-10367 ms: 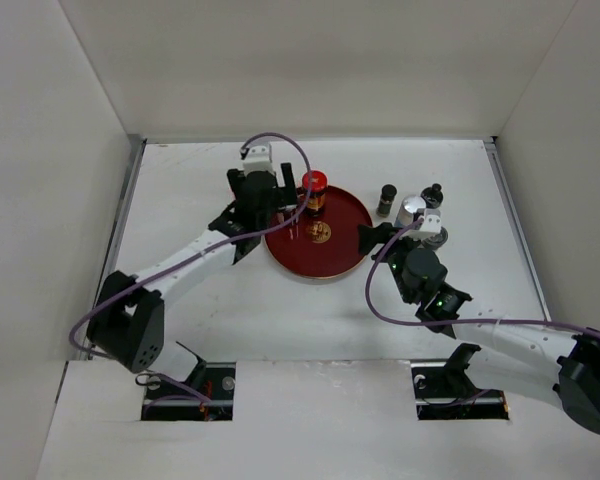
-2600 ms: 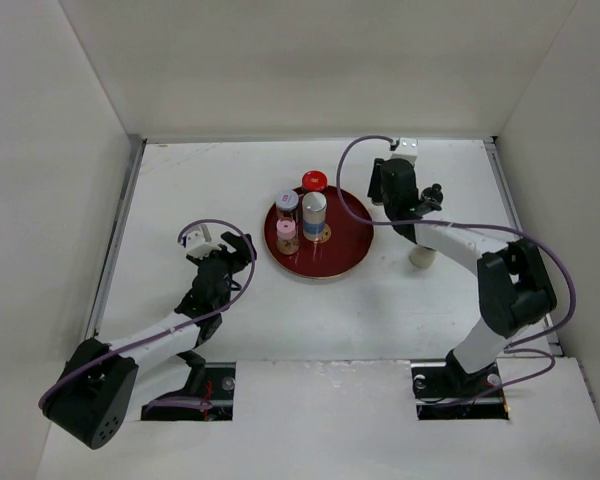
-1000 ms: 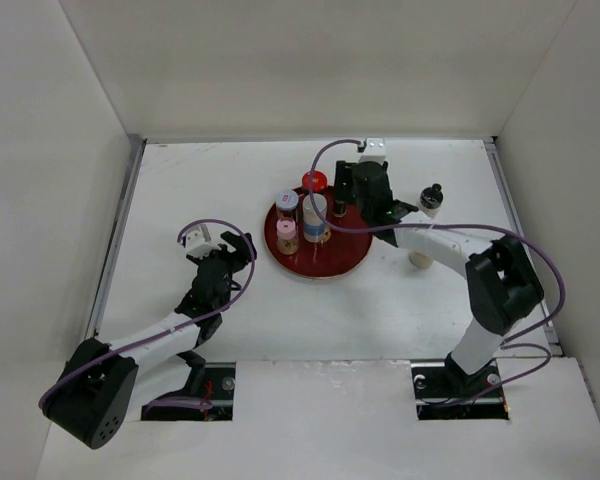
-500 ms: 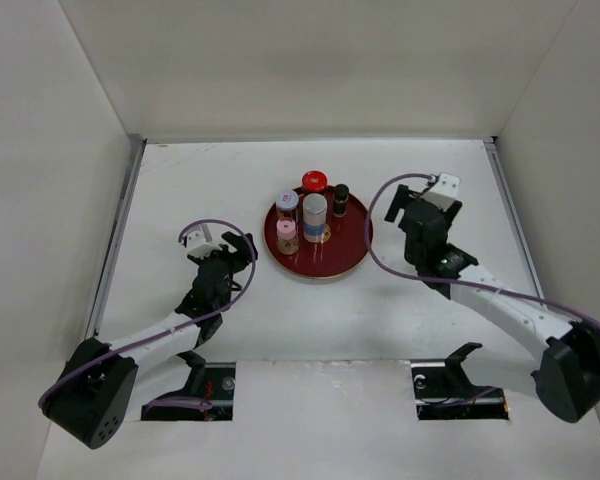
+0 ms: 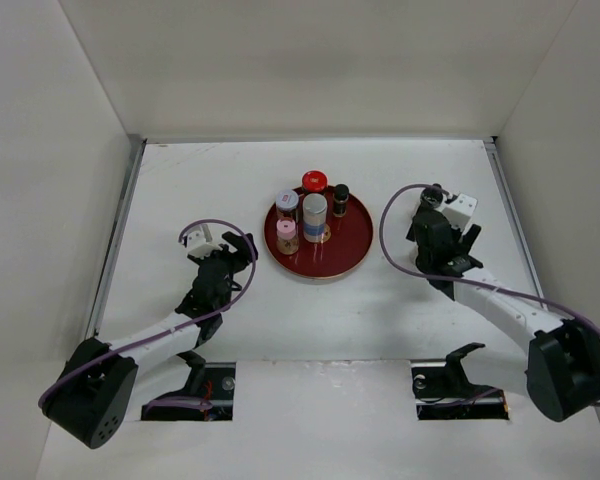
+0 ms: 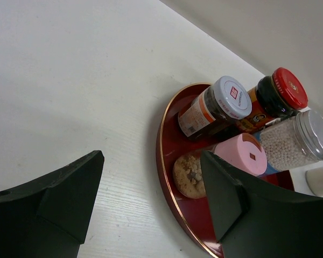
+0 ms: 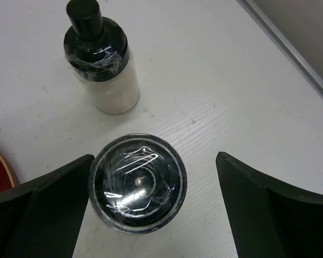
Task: Organize the condiment bottles
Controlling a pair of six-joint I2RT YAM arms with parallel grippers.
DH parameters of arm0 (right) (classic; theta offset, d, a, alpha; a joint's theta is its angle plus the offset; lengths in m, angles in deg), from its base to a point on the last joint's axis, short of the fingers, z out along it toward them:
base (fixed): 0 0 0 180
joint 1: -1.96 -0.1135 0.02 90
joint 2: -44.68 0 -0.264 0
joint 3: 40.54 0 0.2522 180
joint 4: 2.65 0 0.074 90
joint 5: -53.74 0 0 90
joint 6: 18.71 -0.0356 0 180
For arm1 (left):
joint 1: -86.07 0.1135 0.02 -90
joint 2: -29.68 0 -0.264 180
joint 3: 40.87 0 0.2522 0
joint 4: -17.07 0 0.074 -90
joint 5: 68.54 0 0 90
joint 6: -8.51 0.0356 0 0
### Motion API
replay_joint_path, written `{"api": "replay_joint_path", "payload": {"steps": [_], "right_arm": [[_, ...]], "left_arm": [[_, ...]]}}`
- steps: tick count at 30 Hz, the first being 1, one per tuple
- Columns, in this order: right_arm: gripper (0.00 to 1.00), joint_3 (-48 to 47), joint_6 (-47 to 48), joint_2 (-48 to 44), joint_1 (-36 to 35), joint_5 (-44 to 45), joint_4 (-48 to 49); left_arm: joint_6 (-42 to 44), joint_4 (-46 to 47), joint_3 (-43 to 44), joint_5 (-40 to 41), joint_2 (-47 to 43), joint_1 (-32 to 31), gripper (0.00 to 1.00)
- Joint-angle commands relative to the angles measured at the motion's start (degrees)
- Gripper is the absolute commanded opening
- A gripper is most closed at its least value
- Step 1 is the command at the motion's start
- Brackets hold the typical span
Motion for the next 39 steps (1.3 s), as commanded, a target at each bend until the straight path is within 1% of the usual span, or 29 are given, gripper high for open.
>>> {"api": "replay_joint_path", "payload": {"steps": [1,3,5,10,13,15,18,22,24,28,31,33,39], "right_arm": [[1.00,-0.4,-2.4,1.2,1.6,-3.4,2.7],[1.00,-0.8,-2.3,2.0,1.7,-4.4,4.5],[0.97,-2.4,-1.9,3.9,2.3,-5.1,4.7],[0.70,-4.1,-1.6,5.5,2.7,-6.1,5.5],[0.55,-4.4,-1.4,5.1,2.6,-4.7,5.5],[0.50,-4.6,-0.7,3.7,2.2,-3.4,5.7],[0.49,-5.5,2.1,1.0,-1.3,-2.0,8.0],[0.48,-9.1,6.1,0.9,-6.6,-2.9,10.5],[0.48,-11.9,7.1,2.9,-8.8,-4.3,11.5],[0.48,-17.3,7.8,10.2,-12.1,-9.5,15.1],[0.48,-20.9,8.0,15.8,-13.5,-11.3,17.5],[0.47,-23.2,8.2,18.5,-14.2,-12.3,17.4],[0.47,-22.4,8.1,19.7,-21.0,-10.6,17.8]], "left_arm": [[-0.7,3.2,0.4,-0.4,-0.1,-0.4,0.72],[-0.7,3.3,0.6,-0.2,0.4,-0.6,0.72],[-0.7,3.5,0.6,-0.4,0.9,-0.4,0.72],[-0.7,3.5,0.3,-0.2,0.0,-0.6,0.72],[-0.7,3.5,0.2,-0.4,-0.1,-0.7,0.72],[-0.7,3.5,0.2,-0.3,-0.3,-1.0,0.72],[-0.7,3.5,0.4,-0.3,0.1,-1.0,0.72],[-0.6,3.5,0.4,0.0,0.0,-1.1,0.72],[-0.6,3.5,0.4,0.0,0.1,-0.8,0.72],[-0.6,3.3,0.3,-0.1,-0.5,-0.6,0.72],[-0.5,3.2,0.3,-0.1,-0.2,-0.3,0.72],[-0.5,3.0,0.2,-0.3,-0.8,-0.2,0.72],[-0.4,2.9,0.2,-0.2,-0.9,0.1,0.72]]}}
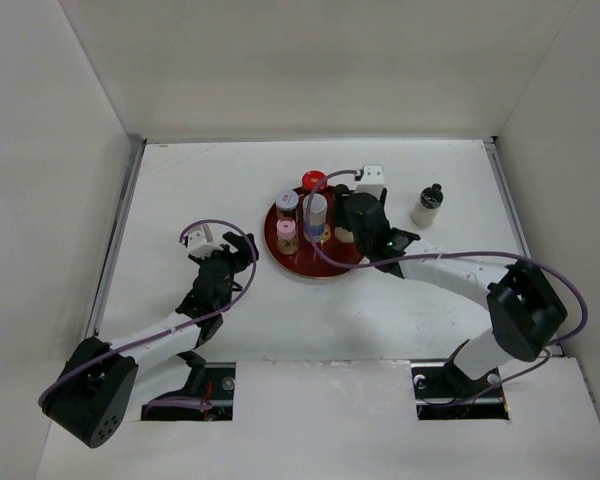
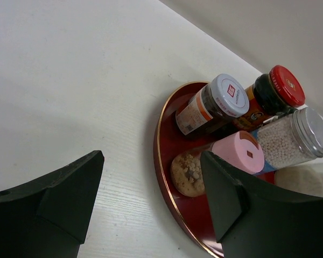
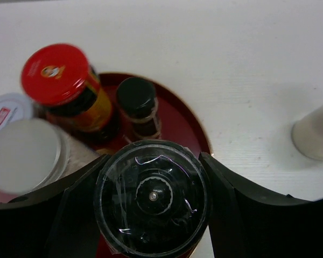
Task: Organize the condiment bottles
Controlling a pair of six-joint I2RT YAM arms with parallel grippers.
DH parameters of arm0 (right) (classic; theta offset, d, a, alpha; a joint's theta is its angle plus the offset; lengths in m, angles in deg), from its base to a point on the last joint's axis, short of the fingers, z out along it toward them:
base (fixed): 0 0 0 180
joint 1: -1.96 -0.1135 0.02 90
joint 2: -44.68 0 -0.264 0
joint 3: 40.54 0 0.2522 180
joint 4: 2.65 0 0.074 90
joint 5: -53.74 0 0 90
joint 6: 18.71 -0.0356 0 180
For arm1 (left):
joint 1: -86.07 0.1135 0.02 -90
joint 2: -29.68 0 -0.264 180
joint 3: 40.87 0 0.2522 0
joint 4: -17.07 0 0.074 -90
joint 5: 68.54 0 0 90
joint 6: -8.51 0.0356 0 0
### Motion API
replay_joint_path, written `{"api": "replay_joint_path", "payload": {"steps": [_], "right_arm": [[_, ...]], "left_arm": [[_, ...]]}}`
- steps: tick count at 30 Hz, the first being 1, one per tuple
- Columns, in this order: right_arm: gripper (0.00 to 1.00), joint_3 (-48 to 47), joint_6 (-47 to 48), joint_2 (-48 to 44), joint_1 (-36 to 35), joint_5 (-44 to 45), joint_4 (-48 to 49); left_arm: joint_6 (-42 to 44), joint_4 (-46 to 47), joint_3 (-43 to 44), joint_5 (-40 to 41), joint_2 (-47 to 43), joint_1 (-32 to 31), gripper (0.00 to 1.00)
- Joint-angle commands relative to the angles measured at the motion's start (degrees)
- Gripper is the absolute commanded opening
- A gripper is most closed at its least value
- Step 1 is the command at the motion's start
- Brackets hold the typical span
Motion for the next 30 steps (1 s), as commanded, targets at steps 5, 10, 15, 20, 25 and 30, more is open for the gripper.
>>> {"api": "replay_joint_path", "payload": {"steps": [5,10,15,20,25,30], "right_arm": [[0.47,1.1,-1.9,-1.6,-7.8,1.5,6.4],[0.48,2.4,-3.2,1.1,-10.9,1.7,8.4],[0.50,2.1,-3.5,4.0,-11.8,1.5,9.3],[0.60,2.9,-3.6,5.8,-12.1,1.1,9.9],[0.78,4.1,-3.7,4.5,-12.1,1.3,10.0],[0.99,5.6,-2.7,-2.9,-12.0,0.7,8.8]], "left_arm": [[-0.4,2.7,0.2,-0.1,-0.7,0.6,0.72],[-0.4,2.9,0.3,-0.1,-0.4,0.2,0.72],[-0.4,2.7,0.2,0.1,-1.2,0.1,0.72],[-0.5,2.8,0.2,-0.4,-0.6,0.4,0.72],[-0.5,2.6,0.2,-0.2,-1.2,0.4,0.72],[-0.4,2.6,0.2,-0.2,-1.1,0.5,0.72]]}}
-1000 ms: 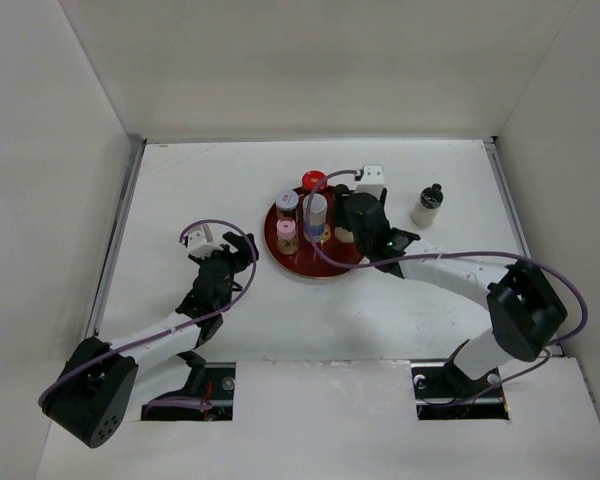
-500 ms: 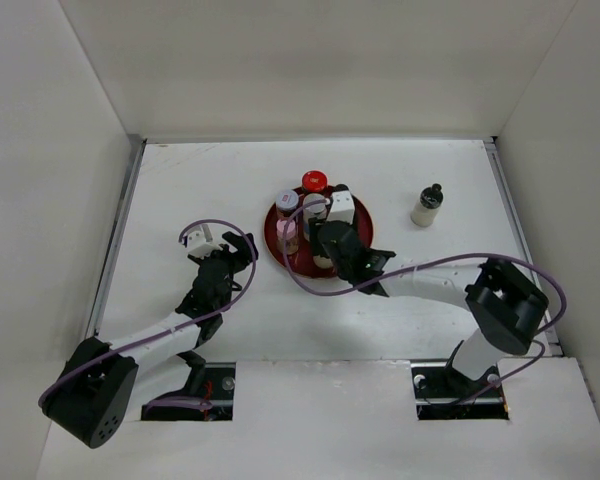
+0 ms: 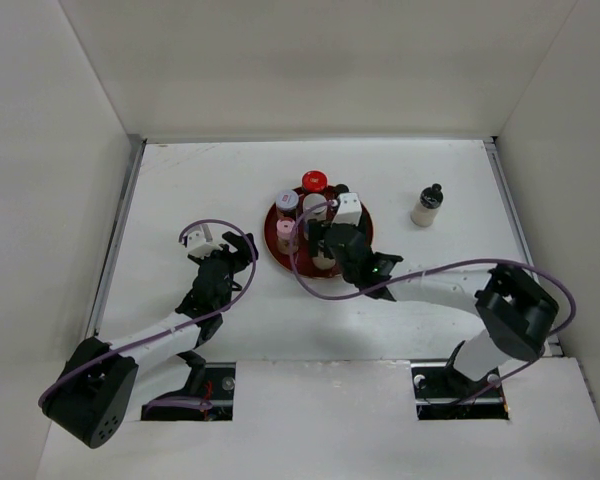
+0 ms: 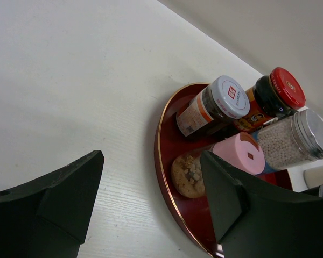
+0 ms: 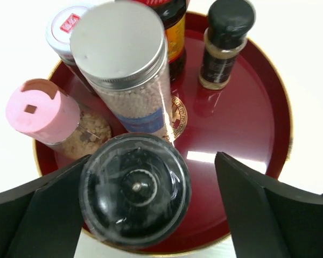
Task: Organize the condiment bottles
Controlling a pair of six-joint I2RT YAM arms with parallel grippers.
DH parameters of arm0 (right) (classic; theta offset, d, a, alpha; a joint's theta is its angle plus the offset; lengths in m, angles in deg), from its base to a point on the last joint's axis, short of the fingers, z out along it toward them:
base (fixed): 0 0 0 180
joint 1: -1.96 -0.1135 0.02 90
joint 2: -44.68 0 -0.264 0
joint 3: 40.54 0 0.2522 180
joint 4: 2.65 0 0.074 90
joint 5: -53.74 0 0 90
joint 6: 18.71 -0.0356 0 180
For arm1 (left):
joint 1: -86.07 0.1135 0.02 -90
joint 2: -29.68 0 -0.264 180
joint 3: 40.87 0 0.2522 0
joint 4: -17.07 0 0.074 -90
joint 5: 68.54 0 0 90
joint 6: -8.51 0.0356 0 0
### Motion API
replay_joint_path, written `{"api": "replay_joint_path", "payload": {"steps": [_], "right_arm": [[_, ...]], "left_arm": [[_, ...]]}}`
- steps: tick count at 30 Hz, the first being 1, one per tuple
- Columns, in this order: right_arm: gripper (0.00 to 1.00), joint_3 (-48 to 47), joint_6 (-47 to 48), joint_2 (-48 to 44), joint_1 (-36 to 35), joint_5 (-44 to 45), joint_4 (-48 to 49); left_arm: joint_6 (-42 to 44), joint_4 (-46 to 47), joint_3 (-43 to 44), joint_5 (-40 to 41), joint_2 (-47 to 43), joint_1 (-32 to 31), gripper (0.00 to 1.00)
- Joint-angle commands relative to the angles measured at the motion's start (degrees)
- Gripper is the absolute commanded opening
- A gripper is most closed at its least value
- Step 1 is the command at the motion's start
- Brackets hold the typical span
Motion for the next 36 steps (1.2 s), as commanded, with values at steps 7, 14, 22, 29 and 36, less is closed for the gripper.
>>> {"api": "replay_joint_path", "payload": {"steps": [7,14,22,29,36], "right_arm": [[1.00,3.6,1.1,-14.6,2.1,0.8,2.4],[0.74,5.3,-0.5,-15.9,19.6,3.0,-0.1],[0.92,-1.4,2.5,-7.4,33.6,3.6,-3.4],[0.98,-5.0,2.0,-1.5,39.6,-3.3,-4.4],[0.88,-9.7,1.7,4.3,42.4,-8.1,-4.2]], "left_arm": [[-0.4,2.6,0.2,0.0,-1.2,-0.2,0.72],[-0.4,3.0,0.2,-0.2,-0.8,-0.8,0.72],[-0.3,3.1,0.3,0.2,-0.2,-1.2,0.72],[-0.4,3.1,0.4,0.2,0.1,-1.5,0.72],[-0.5,3.2,0.8,-0.2,1.1,-1.2,0.72]]}}
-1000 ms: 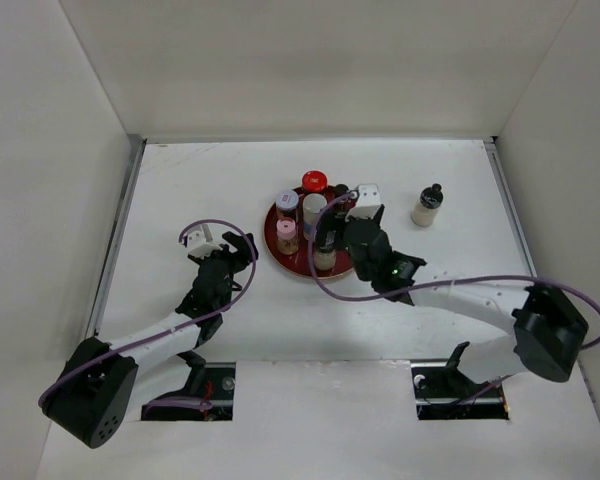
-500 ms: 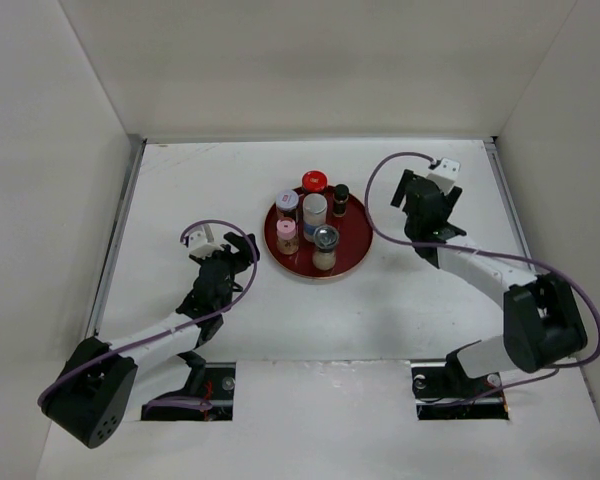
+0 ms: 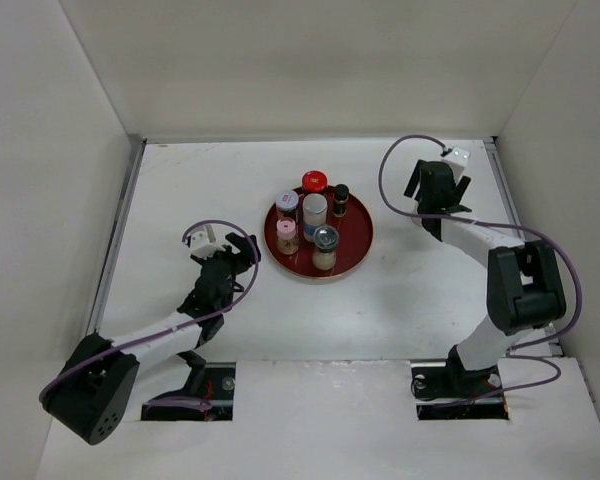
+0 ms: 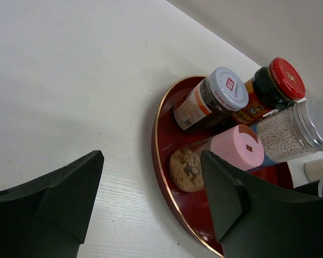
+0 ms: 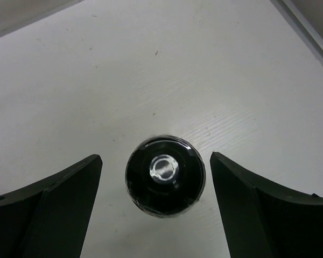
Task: Organize the condiment bottles
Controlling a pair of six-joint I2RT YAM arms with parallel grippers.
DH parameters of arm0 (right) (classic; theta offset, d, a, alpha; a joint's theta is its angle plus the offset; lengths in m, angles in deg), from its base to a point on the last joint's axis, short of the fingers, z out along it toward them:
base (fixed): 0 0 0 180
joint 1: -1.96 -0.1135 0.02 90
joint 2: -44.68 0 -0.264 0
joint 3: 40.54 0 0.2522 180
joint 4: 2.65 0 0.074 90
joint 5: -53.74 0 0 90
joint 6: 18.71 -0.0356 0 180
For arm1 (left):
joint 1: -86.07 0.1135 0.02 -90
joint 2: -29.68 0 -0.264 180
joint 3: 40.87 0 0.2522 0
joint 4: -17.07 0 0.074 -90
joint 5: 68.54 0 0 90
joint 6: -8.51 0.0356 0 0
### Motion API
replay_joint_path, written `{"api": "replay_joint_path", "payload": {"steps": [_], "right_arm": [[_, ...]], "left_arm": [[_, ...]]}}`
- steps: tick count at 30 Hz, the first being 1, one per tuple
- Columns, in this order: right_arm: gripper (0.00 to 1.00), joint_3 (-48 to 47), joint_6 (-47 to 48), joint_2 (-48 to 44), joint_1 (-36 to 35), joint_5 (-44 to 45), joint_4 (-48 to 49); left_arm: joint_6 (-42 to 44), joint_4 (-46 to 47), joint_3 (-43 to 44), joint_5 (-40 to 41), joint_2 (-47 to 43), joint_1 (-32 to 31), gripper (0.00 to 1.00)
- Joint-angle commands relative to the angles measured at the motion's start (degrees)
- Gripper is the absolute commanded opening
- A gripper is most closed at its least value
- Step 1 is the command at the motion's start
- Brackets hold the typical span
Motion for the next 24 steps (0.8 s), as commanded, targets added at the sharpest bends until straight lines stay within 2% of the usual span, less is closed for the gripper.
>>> {"api": "replay_joint_path", "payload": {"steps": [1,10,11,13,15,19,24], "right_arm": [[0.87,-4.3,0.0,2.6,0.8,-2.9,0.9],[0.83,-5.1,-1.4,6.3,1.9,-2.3,-0.6],[0.81,-5.0,-1.6,6.3,1.8,-2.4,-0.6],[0.69,-5.0,-1.6,6.0,1.6,-2.3,-0.4],[0.62,-4.4,-1.8,4.5,1.5,-1.4,0.2],[0.55,-2.4,-1.2,-0.8,-1.4,1.7,2.6],[0.54,-0.4,-1.0,-8.2,-8.6,1.6,3.2]], "left_arm": [[-0.5,3.0,0.8,-0.3,0.0,0.2,0.72],[-0.4,3.0,0.6,0.0,-0.4,0.3,0.72],[-0.4,3.0,0.6,0.1,-0.3,0.3,0.72],[-0.4,3.0,0.7,-0.3,0.1,0.5,0.72],[-0.4,3.0,0.7,-0.3,-0.2,0.2,0.72],[-0.4,3.0,0.8,-0.1,0.3,0.4,0.72],[-0.3,2.7,0.9,0.4,0.0,0.5,0.78]]}}
